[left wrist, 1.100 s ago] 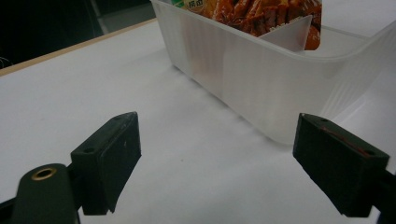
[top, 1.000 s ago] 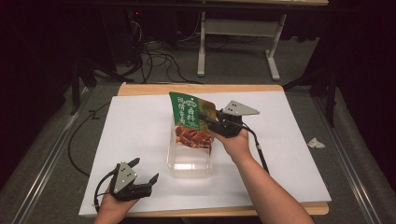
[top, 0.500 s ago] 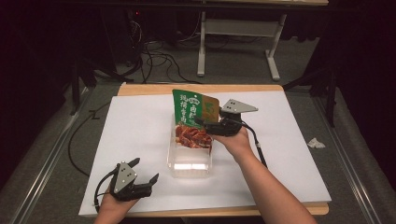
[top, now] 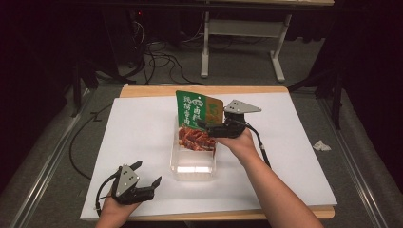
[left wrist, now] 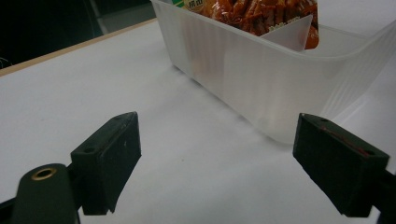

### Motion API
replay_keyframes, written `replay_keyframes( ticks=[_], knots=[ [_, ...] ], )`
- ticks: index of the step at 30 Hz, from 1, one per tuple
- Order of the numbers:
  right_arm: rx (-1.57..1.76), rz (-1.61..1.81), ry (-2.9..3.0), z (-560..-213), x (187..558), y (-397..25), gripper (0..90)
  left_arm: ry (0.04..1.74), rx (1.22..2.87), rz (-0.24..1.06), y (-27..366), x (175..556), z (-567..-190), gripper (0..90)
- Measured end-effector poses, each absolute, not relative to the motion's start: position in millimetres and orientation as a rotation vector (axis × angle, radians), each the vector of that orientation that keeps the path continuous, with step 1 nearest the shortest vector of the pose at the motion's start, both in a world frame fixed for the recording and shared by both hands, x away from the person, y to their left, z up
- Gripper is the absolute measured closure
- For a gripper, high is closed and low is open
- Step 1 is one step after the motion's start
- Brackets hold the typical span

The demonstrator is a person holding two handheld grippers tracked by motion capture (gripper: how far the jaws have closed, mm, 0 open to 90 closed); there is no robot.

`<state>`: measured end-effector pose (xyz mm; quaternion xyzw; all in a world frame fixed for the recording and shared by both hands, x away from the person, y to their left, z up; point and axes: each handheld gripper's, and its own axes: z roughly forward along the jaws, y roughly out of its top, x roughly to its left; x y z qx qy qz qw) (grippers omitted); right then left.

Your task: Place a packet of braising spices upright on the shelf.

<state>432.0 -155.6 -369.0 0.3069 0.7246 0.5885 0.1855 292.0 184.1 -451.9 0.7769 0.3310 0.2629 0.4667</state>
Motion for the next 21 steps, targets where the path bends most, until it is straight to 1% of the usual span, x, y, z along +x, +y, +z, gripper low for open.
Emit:
replay_keyframes(
  ticks=[8, 15, 21],
  knots=[
    [0.893, 1.646, 2.053, -364, 428, -163, 0.1, 0.809, 1.908, 0.644, 184, 292, -452, 15.6],
    [0.893, 1.627, 2.075, -362, 418, -176, 0.0, 0.81, 1.91, 0.643, 184, 292, -452, 15.6],
    [0.925, 1.581, 2.099, -365, 405, -196, 0.0, 0.808, 1.913, 0.643, 183, 292, -452, 15.6]
  ],
)
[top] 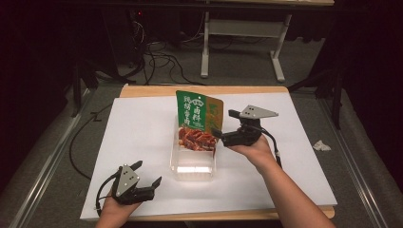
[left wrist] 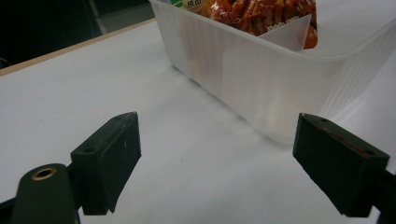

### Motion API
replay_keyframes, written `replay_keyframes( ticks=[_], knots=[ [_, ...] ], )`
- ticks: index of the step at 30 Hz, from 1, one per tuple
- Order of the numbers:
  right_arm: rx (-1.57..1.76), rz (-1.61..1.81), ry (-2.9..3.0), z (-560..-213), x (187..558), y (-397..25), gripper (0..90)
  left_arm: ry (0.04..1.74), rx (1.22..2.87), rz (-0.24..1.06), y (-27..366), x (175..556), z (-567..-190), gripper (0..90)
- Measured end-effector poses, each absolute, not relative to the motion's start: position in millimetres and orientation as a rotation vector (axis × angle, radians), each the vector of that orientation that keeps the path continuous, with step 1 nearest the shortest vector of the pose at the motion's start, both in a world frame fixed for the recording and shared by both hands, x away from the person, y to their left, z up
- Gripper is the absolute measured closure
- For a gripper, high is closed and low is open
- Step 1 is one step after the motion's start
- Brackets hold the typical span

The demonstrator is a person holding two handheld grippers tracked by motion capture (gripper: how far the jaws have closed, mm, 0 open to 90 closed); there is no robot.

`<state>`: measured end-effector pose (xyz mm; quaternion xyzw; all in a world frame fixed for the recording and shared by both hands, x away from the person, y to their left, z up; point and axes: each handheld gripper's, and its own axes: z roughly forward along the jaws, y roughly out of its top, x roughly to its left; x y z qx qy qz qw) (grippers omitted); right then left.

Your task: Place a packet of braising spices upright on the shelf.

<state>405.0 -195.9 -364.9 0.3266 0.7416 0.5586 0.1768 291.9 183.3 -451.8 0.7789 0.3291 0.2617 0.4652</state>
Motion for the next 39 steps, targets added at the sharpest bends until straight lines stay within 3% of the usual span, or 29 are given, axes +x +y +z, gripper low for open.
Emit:
replay_keyframes(
  ticks=[11, 25, 39],
  knots=[
    [0.949, 1.51, 2.054, -376, 364, -247, 0.0, 0.805, 1.919, 0.641, 182, 292, -452, 15.6],
    [1.083, 1.487, 1.906, -416, 295, -326, 1.5, 0.809, 1.927, 0.631, 179, 293, -454, 15.6],
    [1.115, 1.409, 1.947, -435, 299, -337, 2.7, 0.799, 1.946, 0.626, 176, 294, -455, 15.6]
  ],
)
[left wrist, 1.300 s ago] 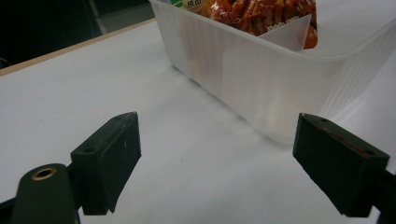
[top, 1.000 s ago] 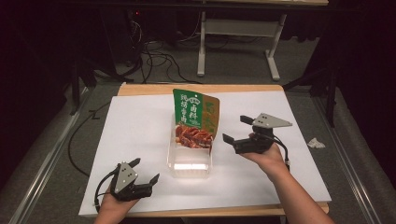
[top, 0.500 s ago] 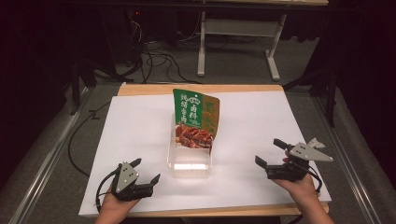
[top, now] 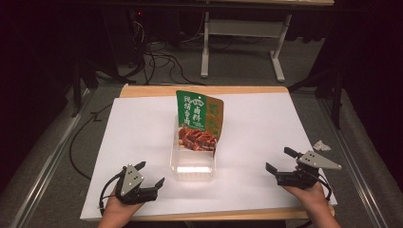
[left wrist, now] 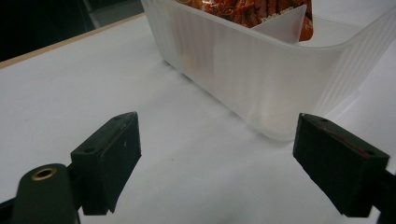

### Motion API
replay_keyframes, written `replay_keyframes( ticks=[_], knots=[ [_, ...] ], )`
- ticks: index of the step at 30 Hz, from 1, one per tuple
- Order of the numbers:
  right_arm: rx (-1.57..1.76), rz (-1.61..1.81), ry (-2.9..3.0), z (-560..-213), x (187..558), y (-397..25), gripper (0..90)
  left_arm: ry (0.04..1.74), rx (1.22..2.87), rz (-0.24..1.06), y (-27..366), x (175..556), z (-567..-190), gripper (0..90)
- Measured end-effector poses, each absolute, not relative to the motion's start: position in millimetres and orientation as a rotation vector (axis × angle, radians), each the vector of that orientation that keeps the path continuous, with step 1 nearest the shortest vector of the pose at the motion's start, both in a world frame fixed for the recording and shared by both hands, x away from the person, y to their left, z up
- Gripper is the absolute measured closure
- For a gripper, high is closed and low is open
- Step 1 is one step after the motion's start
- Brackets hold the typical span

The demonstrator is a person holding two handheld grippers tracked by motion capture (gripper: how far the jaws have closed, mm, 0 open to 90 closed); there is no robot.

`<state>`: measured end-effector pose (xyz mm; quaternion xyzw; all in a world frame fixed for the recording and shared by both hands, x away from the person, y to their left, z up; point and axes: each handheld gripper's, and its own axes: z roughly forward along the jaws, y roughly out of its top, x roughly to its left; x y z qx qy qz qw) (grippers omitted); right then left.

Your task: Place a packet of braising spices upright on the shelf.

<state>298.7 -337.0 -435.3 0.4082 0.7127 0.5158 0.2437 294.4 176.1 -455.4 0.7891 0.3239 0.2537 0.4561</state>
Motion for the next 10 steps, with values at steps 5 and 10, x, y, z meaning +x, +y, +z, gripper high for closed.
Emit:
replay_keyframes(
  ticks=[5, 10],
  knots=[
    [1.114, 1.403, 1.968, -438.4, 300.8, -334.5, 2.7, 0.795, 1.943, 0.628, 176.0, 293.7, -454.5, 15.6],
    [1.122, 1.399, 1.967, -439.5, 300.4, -335.4, 3.4, 0.793, 1.943, 0.628, 176.1, 293.6, -454.2, 15.6]
  ],
)
